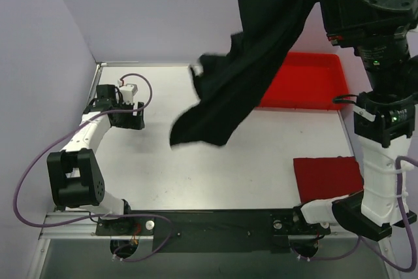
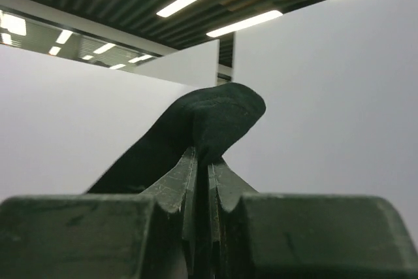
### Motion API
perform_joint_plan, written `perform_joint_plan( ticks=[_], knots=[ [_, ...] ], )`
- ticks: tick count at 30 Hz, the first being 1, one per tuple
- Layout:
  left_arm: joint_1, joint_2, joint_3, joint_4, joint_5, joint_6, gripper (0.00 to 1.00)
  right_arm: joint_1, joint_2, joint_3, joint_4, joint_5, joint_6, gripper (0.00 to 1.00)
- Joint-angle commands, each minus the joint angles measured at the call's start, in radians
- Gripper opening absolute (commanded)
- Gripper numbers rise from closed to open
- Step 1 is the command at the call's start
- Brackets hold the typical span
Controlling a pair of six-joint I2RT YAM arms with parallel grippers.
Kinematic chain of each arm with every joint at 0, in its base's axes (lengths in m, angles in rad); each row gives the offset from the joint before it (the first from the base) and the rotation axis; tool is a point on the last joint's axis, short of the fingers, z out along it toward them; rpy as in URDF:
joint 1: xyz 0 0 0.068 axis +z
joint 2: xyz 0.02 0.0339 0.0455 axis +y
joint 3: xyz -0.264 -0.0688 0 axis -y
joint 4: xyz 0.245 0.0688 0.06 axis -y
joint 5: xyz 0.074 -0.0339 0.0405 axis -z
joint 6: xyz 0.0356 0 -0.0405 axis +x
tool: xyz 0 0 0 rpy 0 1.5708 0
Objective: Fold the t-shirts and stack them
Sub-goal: Move the tshirt to the center of the board
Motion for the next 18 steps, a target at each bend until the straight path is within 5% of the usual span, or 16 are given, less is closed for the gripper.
perform_joint_plan(
  ticks=[1, 8, 12, 13, 15, 16, 18],
  knots=[
    [0.07, -0.045, 0.046, -0.013, -0.096, 0.082, 0.89, 0.018, 0.146, -0.142, 0.237, -0.139, 0.2, 0.0],
    [0.159, -0.085, 0.059, -0.07, -0.231, 0.188, 0.89, 0.064, 0.352, -0.223, 0.322, -0.189, 0.436, 0.0],
    [0.159, -0.121, 0.013, -0.018, -0.205, 0.186, 0.89, 0.143, 0.491, -0.262, 0.174, -0.17, 0.372, 0.03],
    [0.157, -0.128, 0.008, -0.014, -0.179, 0.183, 0.89, 0.159, 0.558, -0.227, 0.055, -0.173, 0.287, 0.12],
    [0.157, -0.148, -0.003, -0.005, -0.141, 0.176, 0.89, 0.193, 0.678, -0.097, -0.219, -0.115, 0.14, 0.51],
    [0.156, -0.154, -0.012, -0.004, -0.129, 0.176, 0.89, 0.21, 0.723, -0.034, -0.488, -0.003, 0.092, 0.64],
    [0.156, -0.174, -0.03, 0.001, -0.107, 0.191, 0.89, 0.22, 0.877, 0.21, -0.845, 0.232, -0.031, 0.79]
  ],
)
